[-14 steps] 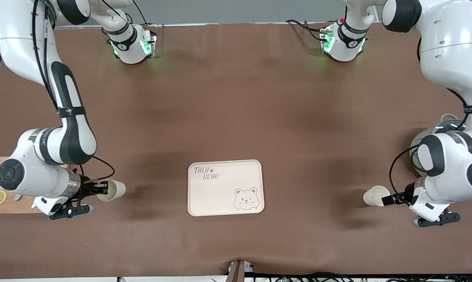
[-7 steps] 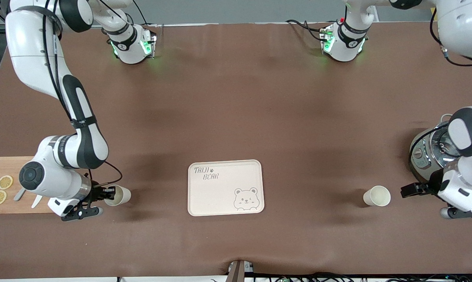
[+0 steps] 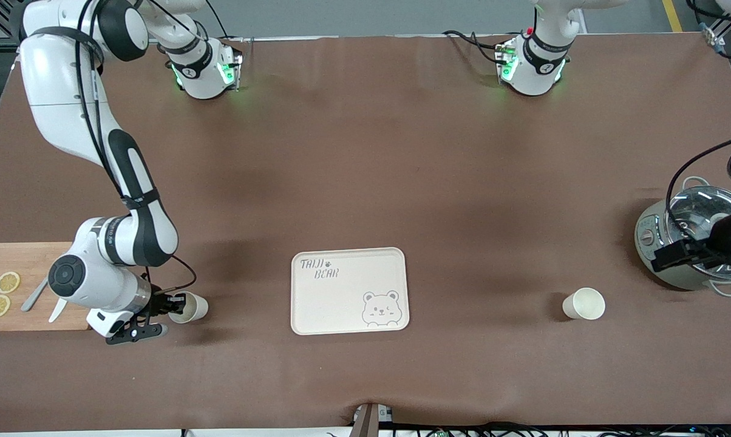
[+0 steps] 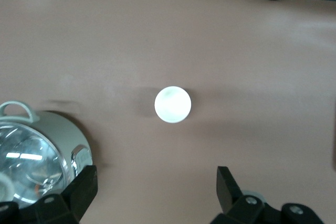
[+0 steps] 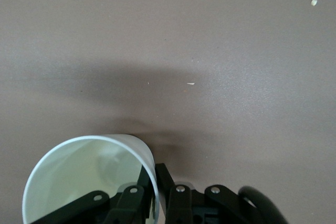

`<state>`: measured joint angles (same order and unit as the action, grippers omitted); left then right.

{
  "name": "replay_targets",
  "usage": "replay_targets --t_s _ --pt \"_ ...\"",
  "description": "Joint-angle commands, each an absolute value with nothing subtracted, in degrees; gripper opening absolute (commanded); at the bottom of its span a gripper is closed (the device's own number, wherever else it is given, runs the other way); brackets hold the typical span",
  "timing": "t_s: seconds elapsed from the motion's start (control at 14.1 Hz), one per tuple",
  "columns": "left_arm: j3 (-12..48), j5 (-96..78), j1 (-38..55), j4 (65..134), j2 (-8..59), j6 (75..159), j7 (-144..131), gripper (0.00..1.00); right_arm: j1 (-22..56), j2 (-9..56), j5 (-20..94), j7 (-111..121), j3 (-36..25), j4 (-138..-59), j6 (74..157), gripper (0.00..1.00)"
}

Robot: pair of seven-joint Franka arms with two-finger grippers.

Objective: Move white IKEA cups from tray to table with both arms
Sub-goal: 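Set the cups on the table and open both grippers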

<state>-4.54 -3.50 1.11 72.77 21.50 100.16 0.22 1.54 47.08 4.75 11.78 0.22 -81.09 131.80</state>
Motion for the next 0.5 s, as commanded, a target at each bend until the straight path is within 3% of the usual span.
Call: replay_targets --t_s 0.0,0.07,0.14,0.21,0.28,0.43 --pt "-4.5 -4.1 1.4 74.3 17.6 97.6 1.4 1.00 0.8 47.3 5.5 12.8 1.0 -81.3 132.5 0.00" --pt "-4.5 -4.1 1.4 74.3 16.4 96.3 1.4 1.00 0.8 47.3 5.5 12.7 1.0 -81.3 132.4 0.16" --pt "-4.2 -4.0 1.2 74.2 15.2 95.5 1.4 1.00 0.7 47.3 5.5 12.7 1.0 -81.2 132.4 0.41" --pt "-4.2 -4.0 1.2 74.2 14.2 94.3 1.4 1.00 0.7 47.2 5.5 12.7 1.1 -81.2 132.4 0.83" --pt "-4.2 -4.1 1.2 74.1 13.1 93.3 1.2 1.00 0.6 47.2 5.5 12.6 1.1 -81.1 132.3 1.00" --pt "-4.1 -4.4 1.1 73.9 12.1 91.5 1.2 1.00 0.6 47.0 5.5 12.6 1.1 -81.0 131.9 1.00"
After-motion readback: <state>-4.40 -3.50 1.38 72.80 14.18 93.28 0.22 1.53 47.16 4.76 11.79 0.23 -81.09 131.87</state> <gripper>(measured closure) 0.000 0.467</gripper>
